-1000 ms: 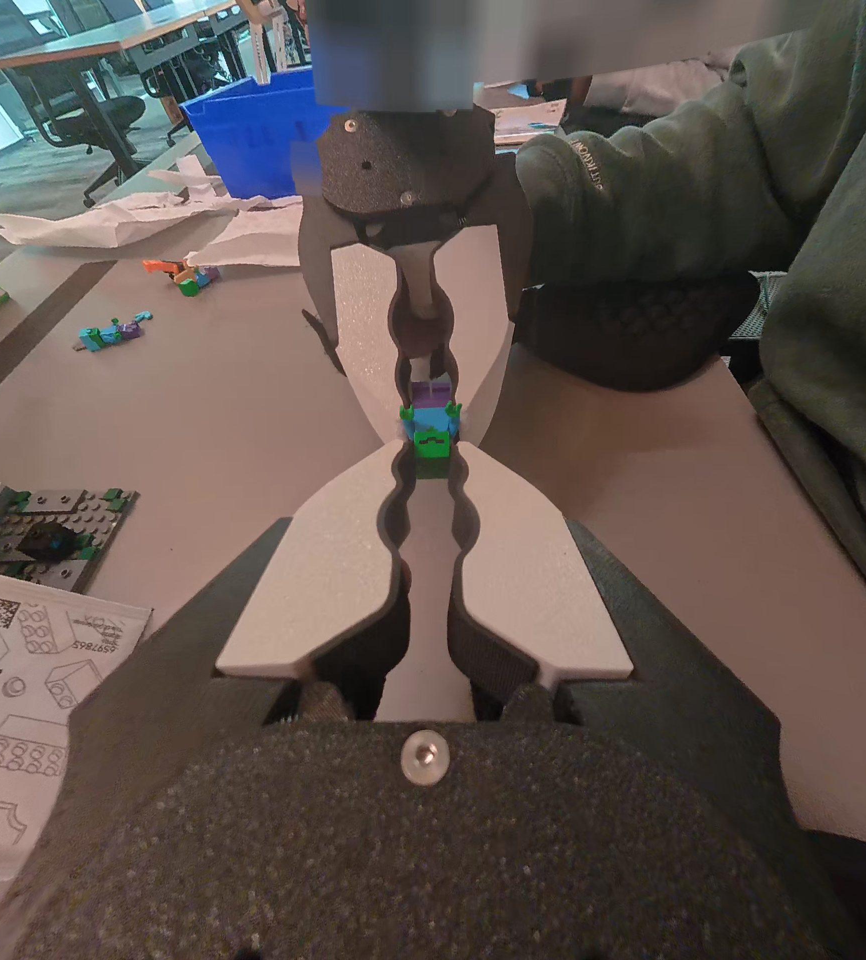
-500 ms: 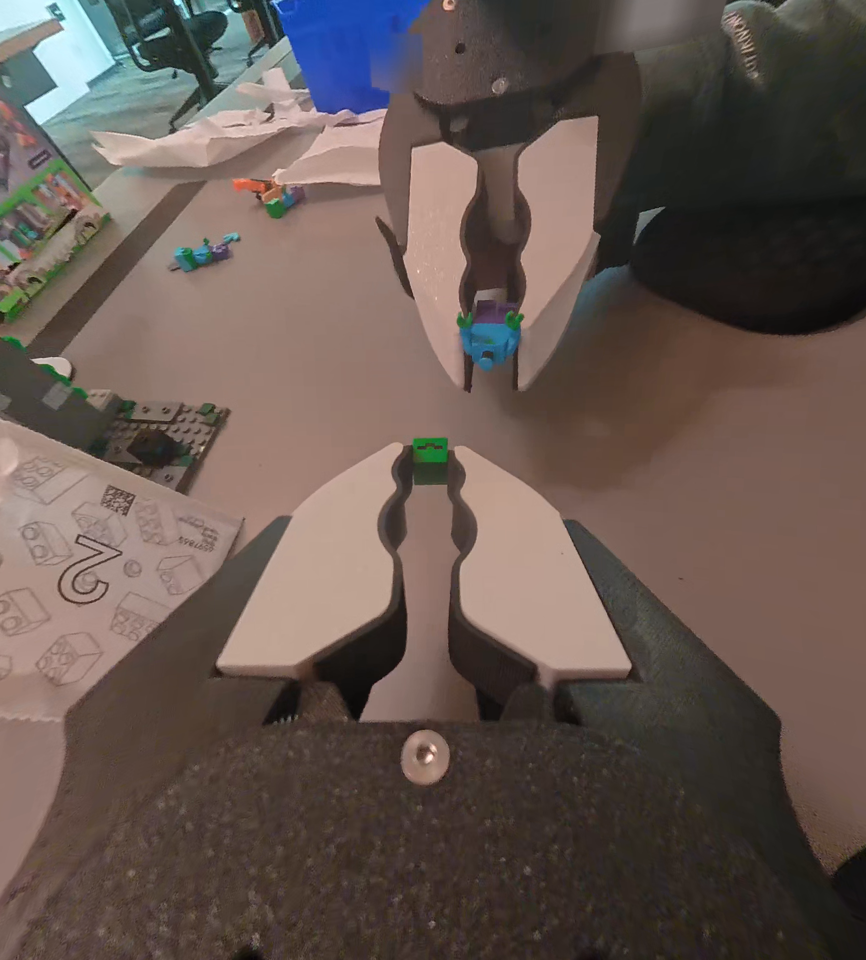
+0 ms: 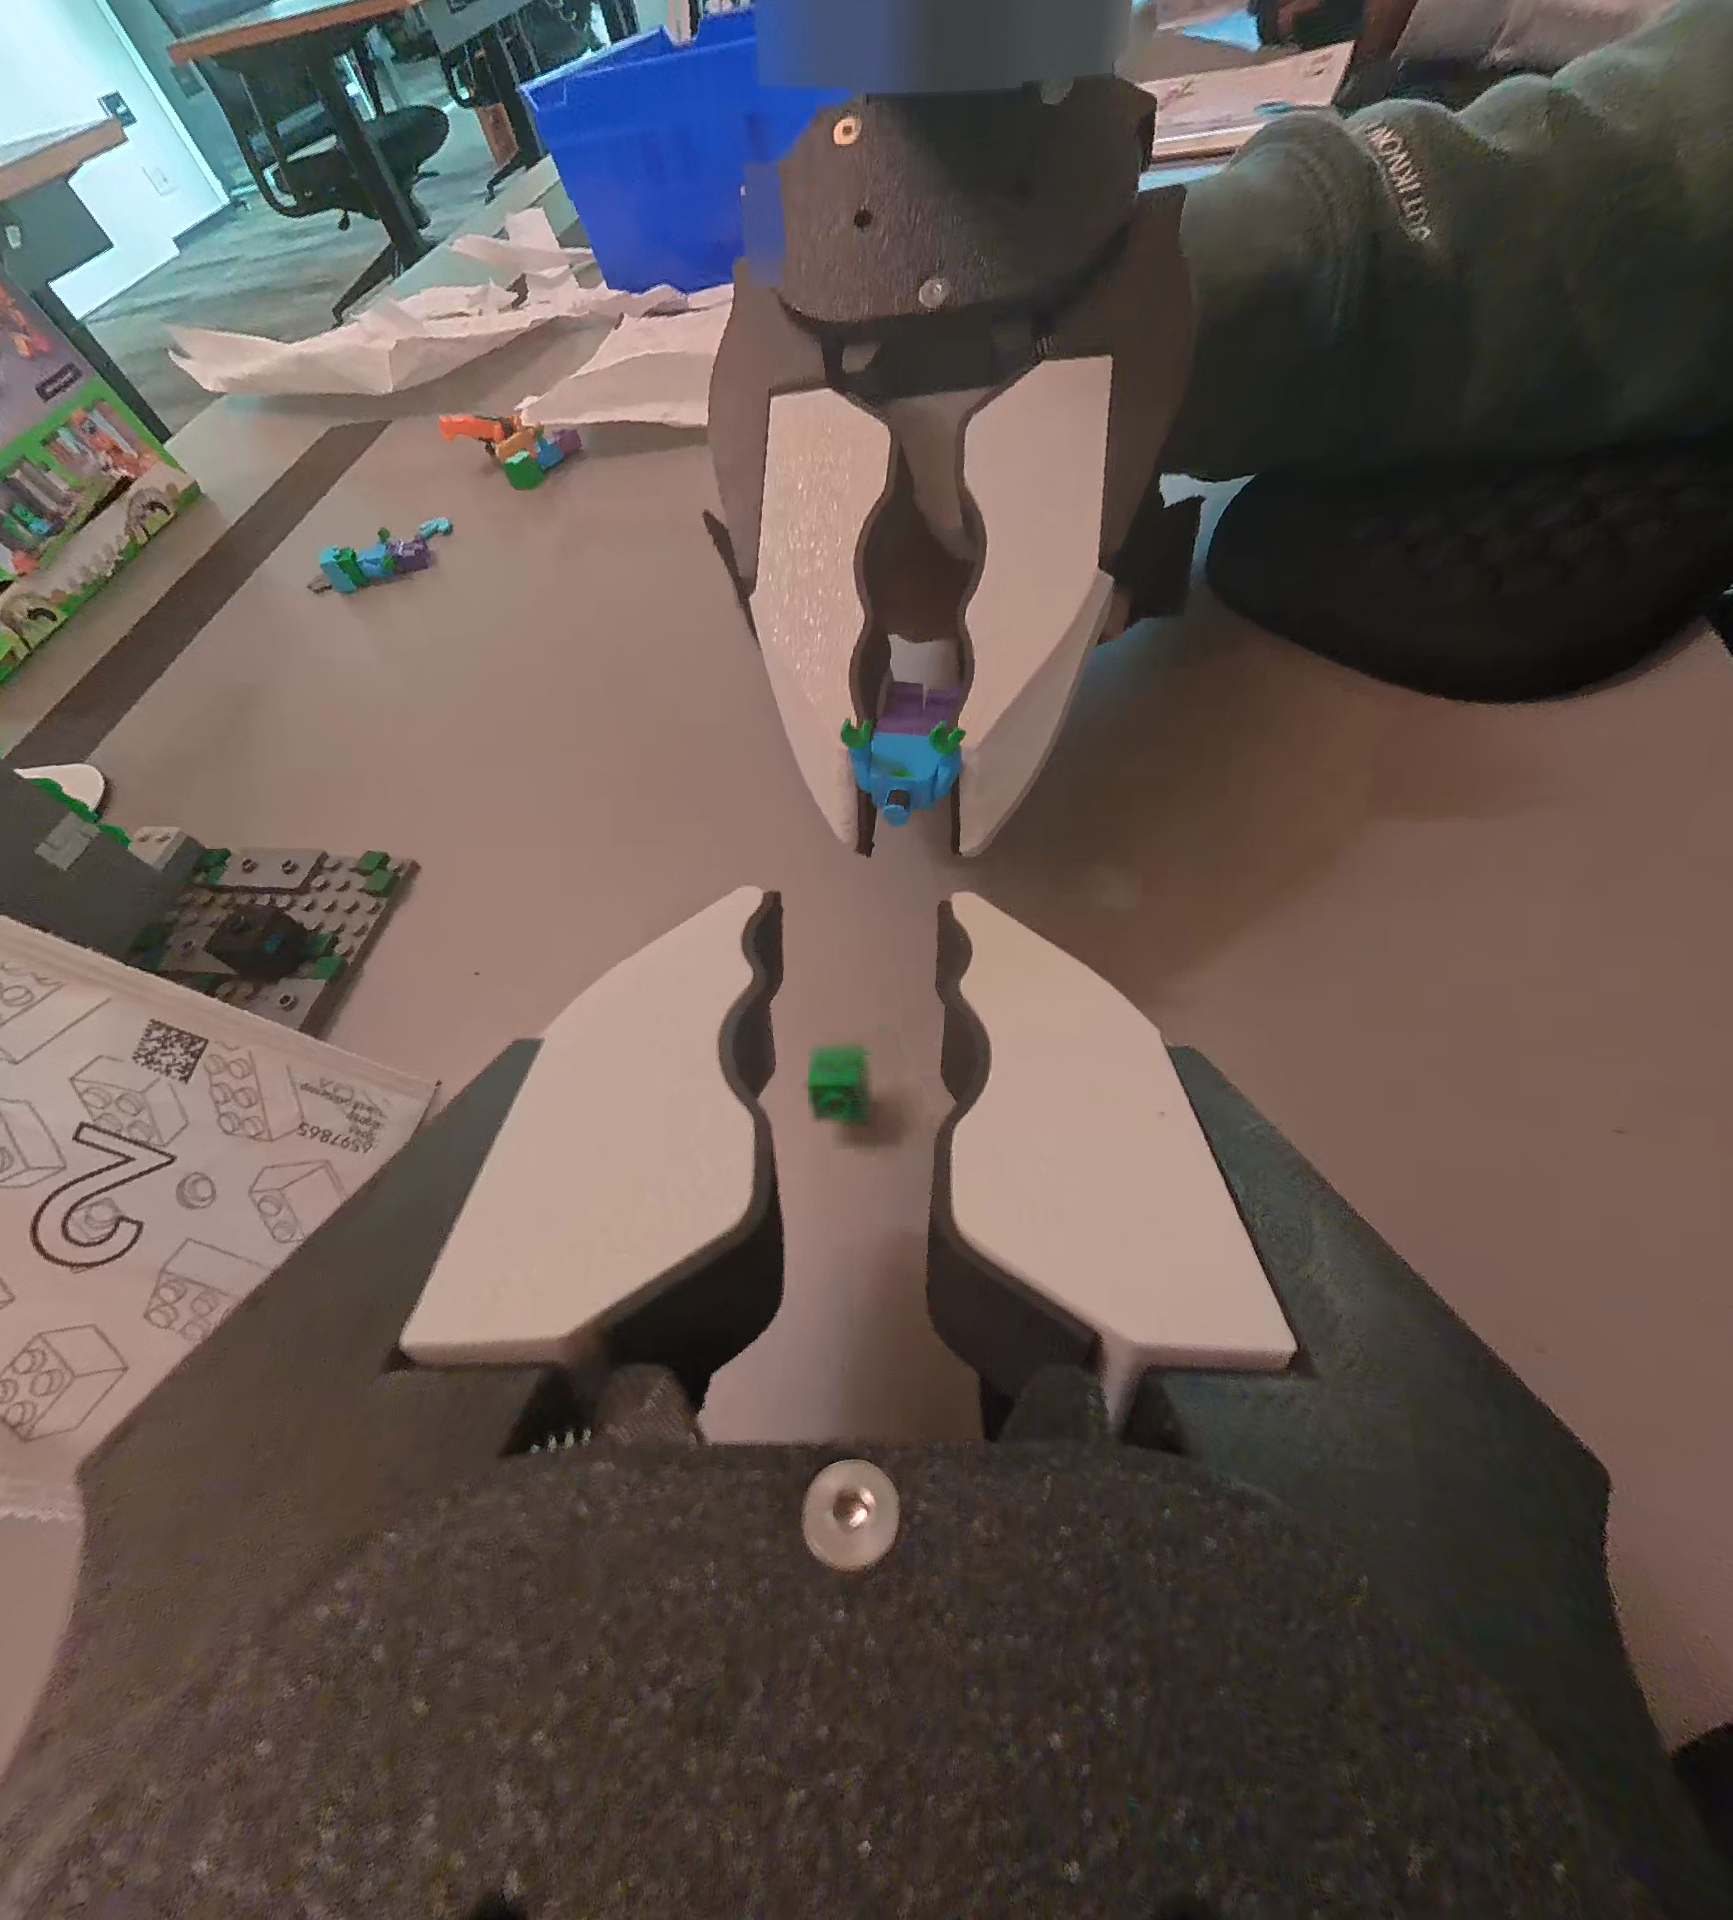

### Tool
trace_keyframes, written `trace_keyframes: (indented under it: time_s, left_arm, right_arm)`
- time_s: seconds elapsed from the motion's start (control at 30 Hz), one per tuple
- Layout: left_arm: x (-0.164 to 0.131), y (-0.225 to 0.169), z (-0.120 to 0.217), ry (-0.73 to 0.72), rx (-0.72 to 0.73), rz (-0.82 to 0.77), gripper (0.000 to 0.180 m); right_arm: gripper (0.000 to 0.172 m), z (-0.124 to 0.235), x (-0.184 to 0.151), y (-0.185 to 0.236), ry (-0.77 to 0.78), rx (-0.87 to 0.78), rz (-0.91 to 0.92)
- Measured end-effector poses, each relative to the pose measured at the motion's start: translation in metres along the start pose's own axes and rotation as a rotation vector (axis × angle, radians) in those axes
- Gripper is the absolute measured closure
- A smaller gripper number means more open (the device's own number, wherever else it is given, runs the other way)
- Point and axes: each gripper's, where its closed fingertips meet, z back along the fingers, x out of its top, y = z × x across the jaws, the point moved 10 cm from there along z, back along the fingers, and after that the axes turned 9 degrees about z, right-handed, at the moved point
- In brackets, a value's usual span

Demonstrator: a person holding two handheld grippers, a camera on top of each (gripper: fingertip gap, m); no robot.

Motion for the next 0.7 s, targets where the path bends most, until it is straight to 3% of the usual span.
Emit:
trace_keyframes:
  time_s: [0.63,0.7]
  left_arm:
    - [0.005,-0.011,-0.006,-0.018,-0.068,-0.003,0.171]
    - [0.005,-0.010,-0.002,-0.030,-0.057,-0.001,0.180]
  right_arm:
    - [0.155,-0.009,0.006,0.009,0.017,0.012,0.044]
    - [0.152,-0.007,0.005,0.008,0.030,0.010,0.033]
